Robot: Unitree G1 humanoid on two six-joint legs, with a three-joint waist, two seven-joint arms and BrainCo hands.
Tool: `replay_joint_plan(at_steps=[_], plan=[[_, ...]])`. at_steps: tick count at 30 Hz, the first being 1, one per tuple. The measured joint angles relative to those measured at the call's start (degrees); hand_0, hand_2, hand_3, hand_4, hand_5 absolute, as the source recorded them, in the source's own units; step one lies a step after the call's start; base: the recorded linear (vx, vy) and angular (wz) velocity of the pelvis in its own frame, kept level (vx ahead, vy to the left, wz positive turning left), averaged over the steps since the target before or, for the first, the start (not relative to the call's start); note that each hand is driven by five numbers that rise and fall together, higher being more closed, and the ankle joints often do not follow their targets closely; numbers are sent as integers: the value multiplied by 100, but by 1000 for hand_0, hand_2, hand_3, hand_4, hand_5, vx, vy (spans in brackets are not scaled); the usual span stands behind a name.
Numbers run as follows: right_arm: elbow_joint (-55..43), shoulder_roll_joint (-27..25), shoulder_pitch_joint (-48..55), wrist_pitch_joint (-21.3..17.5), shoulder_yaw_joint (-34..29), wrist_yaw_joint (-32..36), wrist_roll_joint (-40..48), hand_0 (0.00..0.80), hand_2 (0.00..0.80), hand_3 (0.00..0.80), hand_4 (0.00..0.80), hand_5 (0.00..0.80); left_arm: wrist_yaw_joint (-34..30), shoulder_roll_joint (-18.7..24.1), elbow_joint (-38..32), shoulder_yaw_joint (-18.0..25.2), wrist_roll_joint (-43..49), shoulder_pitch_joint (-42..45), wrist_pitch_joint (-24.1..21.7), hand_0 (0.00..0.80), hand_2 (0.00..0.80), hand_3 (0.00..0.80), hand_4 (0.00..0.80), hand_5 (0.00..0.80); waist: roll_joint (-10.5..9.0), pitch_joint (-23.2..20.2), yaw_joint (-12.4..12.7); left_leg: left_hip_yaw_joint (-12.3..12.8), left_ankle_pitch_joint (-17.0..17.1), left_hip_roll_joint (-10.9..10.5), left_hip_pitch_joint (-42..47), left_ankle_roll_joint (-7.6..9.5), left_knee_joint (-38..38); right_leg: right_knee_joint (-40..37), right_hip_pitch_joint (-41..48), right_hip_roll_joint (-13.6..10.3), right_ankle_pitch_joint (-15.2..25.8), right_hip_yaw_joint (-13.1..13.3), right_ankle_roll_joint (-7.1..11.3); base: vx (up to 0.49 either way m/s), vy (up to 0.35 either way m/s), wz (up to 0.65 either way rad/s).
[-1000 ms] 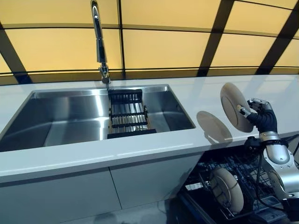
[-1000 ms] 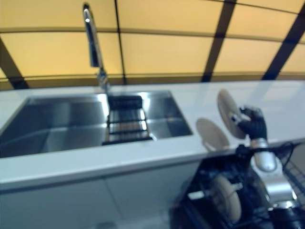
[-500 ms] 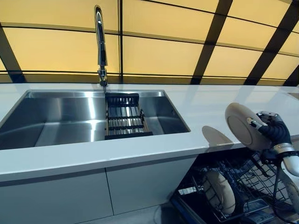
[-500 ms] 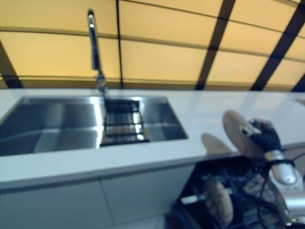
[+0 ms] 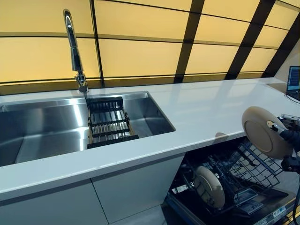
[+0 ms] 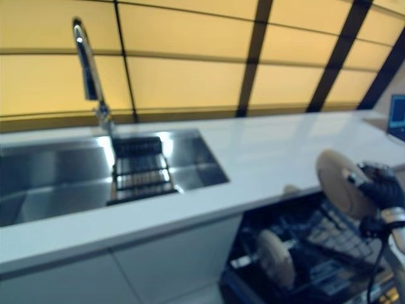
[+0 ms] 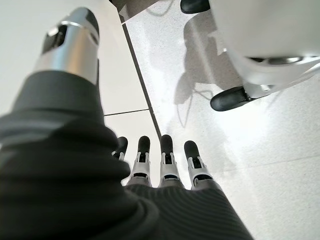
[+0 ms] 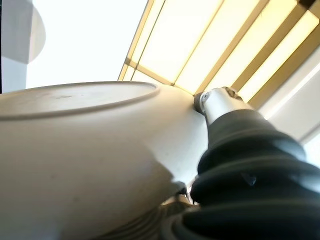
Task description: Take plates into dishwasher
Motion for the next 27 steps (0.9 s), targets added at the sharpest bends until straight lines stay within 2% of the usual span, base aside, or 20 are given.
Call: replay_joint_plan(at_steps=[12,16,22,27], plan=[[-27,52,251,205,-39,387,115,800,800,800,800,800,-60,-174,37,-8,4,-128,-8,0,0,0,0,0,186,10,-179,286,-48,130,-9,-22,4,-24,-137,138,28,261,-30,-76,-98,-11],[-14,78,262,250,-12,562,117,800,800,800,800,800,-64,-192,36,-10,4,-185,-19,0,0,0,0,0,239,51,-280,292,-30,152,-16,-49,11,-25,-174,171,30,273,-37,-67,-78,-4],[12,266,261,261,47,714,120,800,800,800,800,800,-84,-216,25,-15,6,-287,-51,0,0,0,0,0,310,137,-286,292,-48,201,-40,-19,7,-26,-168,205,24,276,-47,-29,-41,-1],[218,326,240,339,420,808,106,800,800,800,800,800,-83,-238,6,-17,9,-343,-53,0,0,0,0,0,428,245,-282,282,-48,217,-81,-21,12,-26,-201,209,24,269,-48,0,0,0]])
